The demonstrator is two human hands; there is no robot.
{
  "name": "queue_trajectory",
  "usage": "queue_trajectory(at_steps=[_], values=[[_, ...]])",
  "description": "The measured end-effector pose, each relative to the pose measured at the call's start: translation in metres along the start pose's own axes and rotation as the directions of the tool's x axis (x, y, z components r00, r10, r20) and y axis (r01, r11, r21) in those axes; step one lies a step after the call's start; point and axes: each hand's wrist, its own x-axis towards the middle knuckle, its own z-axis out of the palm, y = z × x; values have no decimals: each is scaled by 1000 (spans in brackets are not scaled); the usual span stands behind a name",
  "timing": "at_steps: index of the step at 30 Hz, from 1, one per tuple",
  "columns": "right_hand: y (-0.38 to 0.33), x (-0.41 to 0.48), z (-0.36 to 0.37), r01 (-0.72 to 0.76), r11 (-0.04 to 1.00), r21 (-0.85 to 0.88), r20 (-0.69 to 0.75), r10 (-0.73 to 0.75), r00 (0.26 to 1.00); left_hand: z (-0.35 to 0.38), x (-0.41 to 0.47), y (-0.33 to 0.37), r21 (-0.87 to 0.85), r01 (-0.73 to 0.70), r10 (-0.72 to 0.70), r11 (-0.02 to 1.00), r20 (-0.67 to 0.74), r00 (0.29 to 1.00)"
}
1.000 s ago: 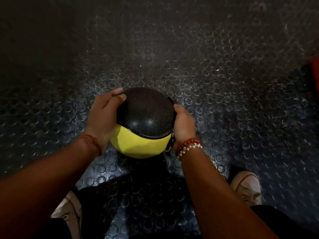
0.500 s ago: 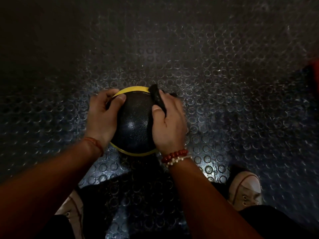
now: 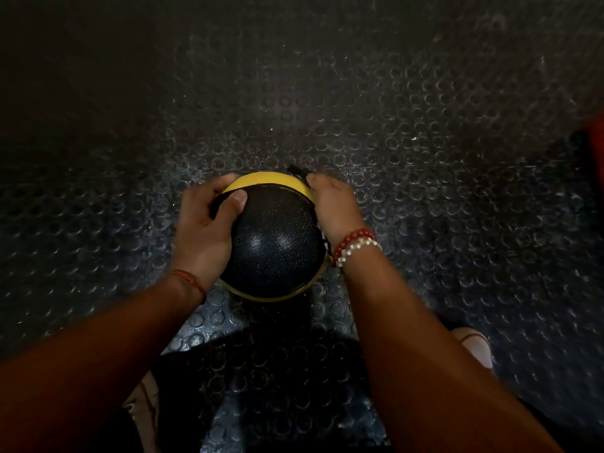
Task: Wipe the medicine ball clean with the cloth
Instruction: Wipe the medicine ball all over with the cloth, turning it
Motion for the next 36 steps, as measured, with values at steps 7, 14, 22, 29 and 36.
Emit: queue_trajectory(at_steps=[7, 14, 22, 29, 36], values=[[39, -49, 18, -37, 989, 144, -272, 75, 959, -2, 6, 1, 42, -9, 10, 999, -17, 1000], [0, -51, 23, 340, 852, -399, -139, -422, 896, -5, 9, -5, 58, -38, 38, 998, -10, 999], [-21, 5, -5, 69, 958, -280, 196, -13, 981, -3, 4, 0, 54, -34, 33, 998, 14, 999], [10, -29, 2, -106, 994, -12, -124, 104, 987, 1, 5, 6, 107, -2, 3, 994, -3, 1000], [-9, -47, 22, 229, 872, -433, -136, -314, 940, -3, 2, 6, 153, -35, 32, 988, 25, 999]])
